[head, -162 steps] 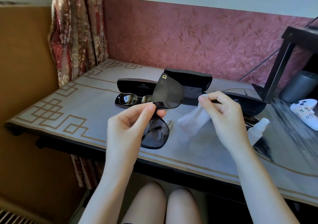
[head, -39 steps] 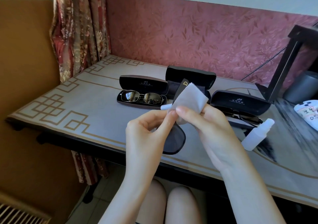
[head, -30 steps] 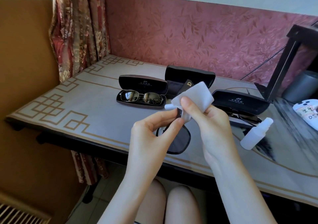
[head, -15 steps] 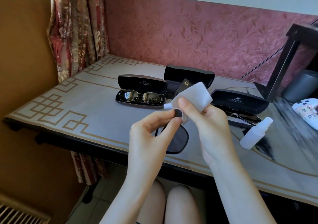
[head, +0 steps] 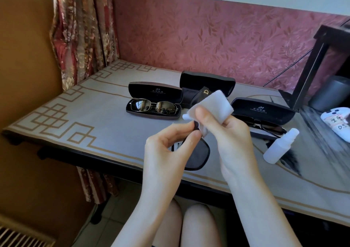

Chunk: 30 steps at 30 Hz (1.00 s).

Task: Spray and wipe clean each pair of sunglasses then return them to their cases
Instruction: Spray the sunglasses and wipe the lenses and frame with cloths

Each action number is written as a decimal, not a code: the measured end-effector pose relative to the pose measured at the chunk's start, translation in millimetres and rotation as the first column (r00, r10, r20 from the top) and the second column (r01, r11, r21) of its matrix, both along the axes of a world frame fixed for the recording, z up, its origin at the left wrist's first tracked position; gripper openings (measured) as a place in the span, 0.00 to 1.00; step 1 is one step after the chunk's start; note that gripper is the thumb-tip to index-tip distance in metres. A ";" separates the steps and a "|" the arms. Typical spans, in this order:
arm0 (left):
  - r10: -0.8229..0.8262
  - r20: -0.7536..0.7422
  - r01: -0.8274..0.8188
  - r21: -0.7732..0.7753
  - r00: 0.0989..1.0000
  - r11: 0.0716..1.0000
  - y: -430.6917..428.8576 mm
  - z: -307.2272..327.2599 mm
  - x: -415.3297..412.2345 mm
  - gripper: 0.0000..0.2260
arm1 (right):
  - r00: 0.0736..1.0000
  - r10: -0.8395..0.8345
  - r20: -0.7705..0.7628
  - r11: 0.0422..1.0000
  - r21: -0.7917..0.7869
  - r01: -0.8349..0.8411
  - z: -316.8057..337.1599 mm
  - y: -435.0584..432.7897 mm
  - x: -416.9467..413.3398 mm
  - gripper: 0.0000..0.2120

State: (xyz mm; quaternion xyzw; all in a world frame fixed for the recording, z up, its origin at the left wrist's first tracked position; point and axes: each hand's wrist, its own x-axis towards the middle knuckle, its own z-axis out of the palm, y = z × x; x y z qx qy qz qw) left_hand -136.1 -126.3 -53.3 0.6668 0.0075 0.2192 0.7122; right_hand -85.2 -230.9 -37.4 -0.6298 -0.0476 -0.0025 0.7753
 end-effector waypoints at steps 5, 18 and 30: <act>-0.013 0.012 0.013 -0.062 1.000 0.998 -0.3 2.0 0.3 0.14 | 0.997 -0.082 0.001 0.996 0.047 0.082 -0.8 7.2 1.7 0.08; -0.027 0.026 0.027 -0.013 0.999 1.000 4.9 -1.8 -0.9 0.07 | 0.986 0.166 0.016 0.982 -0.095 -0.164 -0.1 -4.6 1.6 0.13; 0.018 -0.007 -0.018 -0.122 1.000 0.992 3.3 -1.5 1.2 0.10 | 0.987 0.162 0.018 0.985 -0.063 -0.160 3.7 -5.9 -0.5 0.16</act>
